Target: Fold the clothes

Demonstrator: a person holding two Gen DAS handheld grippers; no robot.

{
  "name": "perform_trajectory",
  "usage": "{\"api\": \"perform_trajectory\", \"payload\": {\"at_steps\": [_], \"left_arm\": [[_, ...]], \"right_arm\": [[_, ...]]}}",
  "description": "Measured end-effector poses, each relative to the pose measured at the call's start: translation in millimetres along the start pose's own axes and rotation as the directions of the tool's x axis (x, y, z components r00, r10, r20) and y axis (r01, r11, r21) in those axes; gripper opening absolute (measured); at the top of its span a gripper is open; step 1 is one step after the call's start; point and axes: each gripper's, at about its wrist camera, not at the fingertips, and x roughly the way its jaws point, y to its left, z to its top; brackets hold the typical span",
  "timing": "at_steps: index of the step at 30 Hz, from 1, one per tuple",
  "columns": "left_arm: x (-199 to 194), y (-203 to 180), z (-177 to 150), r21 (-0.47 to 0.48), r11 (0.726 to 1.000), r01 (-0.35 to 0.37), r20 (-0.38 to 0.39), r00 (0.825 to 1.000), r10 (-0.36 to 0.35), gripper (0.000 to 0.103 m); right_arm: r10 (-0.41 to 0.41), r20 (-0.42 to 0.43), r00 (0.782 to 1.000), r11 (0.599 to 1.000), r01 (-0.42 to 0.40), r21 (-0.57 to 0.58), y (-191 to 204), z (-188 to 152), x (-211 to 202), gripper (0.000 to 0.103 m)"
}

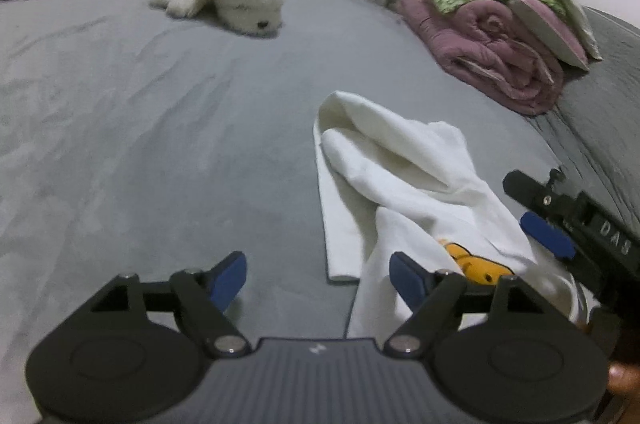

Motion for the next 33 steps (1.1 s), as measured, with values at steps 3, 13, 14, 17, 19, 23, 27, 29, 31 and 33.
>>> {"api": "perform_trajectory", "payload": {"at_steps": [3,13,14,17,19,23,27,29,31,33], "left_arm": [[11.8,0.8,4.3,-0.014,1.0,-0.008,-0.023,1.0,0.007,0.08],[33.8,4.4,12.6,-0.025,0.999,-0.037,-0.05,0.998,0.036,0.079],[36.1,3.9,13.3,-0.025,0.999,-0.04,-0.053,0.998,0.039,0.079],[41.8,2.0,13.2,-0.029,0.999,-0.04,-0.065,0.997,0.038,0.079],[44.2,-0.2,12.4,-0.02,0.999,-0.042,-0.063,0.997,0.04,0.079],[45.7,-6.7,5.7,0.016,1.0,-0.015,-0.055,0.998,0.015,0.064],[47.1,-17.5,-2.5,0.058,0.998,0.026,-0.058,0.998,-0.023,0.038],[46.3,-23.0,-6.2,0.081,0.996,0.049,-0.064,0.997,-0.044,0.027],[43.6,-28.8,-9.0,0.116,0.993,0.037,-0.05,0.998,-0.032,0.008],[37.9,-31.0,-10.9,0.132,0.991,0.031,-0.033,0.999,-0.027,0.004]], "right_arm": [[-0.015,-0.021,1.0,1.0,0.014,-0.012,-2.5,-4.3,6.9,0.07],[-0.051,-0.072,0.996,0.998,0.049,-0.03,-14.0,-14.4,22.8,0.07],[-0.049,-0.077,0.996,0.998,0.047,-0.03,-14.4,-15.3,24.3,0.07],[-0.051,-0.082,0.995,0.997,0.047,-0.056,-11.7,-17.6,26.0,0.067],[-0.065,-0.083,0.994,0.994,0.057,-0.095,-7.3,-19.1,26.0,0.047],[-0.065,-0.105,0.992,0.99,0.051,-0.131,-4.2,-19.0,24.6,0.015],[-0.033,-0.093,0.995,0.991,0.021,-0.128,-0.4,-16.4,15.2,0.011],[-0.024,-0.075,0.997,0.991,0.013,-0.132,3.6,-15.1,8.6,0.01],[-0.02,-0.048,0.999,0.991,0.014,-0.133,7.2,-12.8,0.8,0.01],[-0.025,-0.013,1.0,0.99,0.023,-0.139,11.0,-9.9,-7.5,0.01]]}}
